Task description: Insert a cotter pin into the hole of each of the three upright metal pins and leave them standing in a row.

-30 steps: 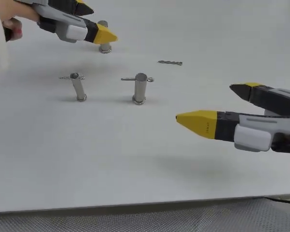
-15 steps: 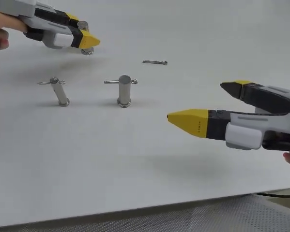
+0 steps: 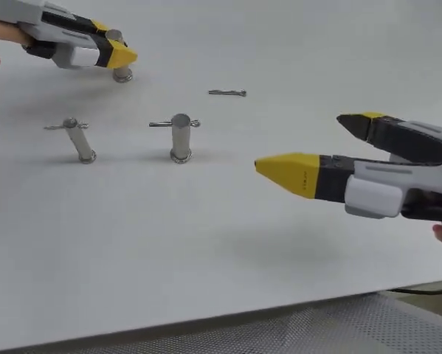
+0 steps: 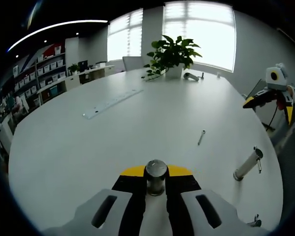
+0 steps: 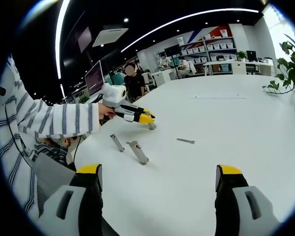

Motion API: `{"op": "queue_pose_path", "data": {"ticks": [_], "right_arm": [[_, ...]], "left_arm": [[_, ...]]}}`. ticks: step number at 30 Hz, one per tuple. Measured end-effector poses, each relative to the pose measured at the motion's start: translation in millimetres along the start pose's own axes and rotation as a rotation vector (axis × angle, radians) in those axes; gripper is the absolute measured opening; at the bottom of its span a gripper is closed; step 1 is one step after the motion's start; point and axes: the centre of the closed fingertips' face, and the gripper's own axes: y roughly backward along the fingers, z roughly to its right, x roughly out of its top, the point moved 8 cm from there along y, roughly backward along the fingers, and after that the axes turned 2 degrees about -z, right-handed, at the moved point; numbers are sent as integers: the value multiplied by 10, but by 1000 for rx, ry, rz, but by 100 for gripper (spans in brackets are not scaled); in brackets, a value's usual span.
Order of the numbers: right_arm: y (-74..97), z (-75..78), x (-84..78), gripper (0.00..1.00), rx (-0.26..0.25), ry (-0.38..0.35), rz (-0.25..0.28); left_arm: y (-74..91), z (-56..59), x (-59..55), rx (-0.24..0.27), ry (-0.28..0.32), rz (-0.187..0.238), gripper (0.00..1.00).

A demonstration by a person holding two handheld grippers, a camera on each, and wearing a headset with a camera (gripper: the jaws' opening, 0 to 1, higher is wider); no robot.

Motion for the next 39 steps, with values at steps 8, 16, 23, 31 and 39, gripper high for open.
{"op": "queue_pose_path", "data": {"ticks": [8,16,23,31,39], "right_arm": [[21,-2,19,94,-2,6,1],[14,-40,48,94,7,18,4],[17,-50,71,94,12,27,10],[2,-90,83,94,23,40,16],[-19,-154,88,94,44,53,10]], "left_arm": [[22,34,72,45,-26,-2,10],[263,52,299,78,-13,51,9],[546,155,407,100,-25,71,9],[782,370,498,104,-51,82,9],[873,662,641,60,-69,118,10]]}}
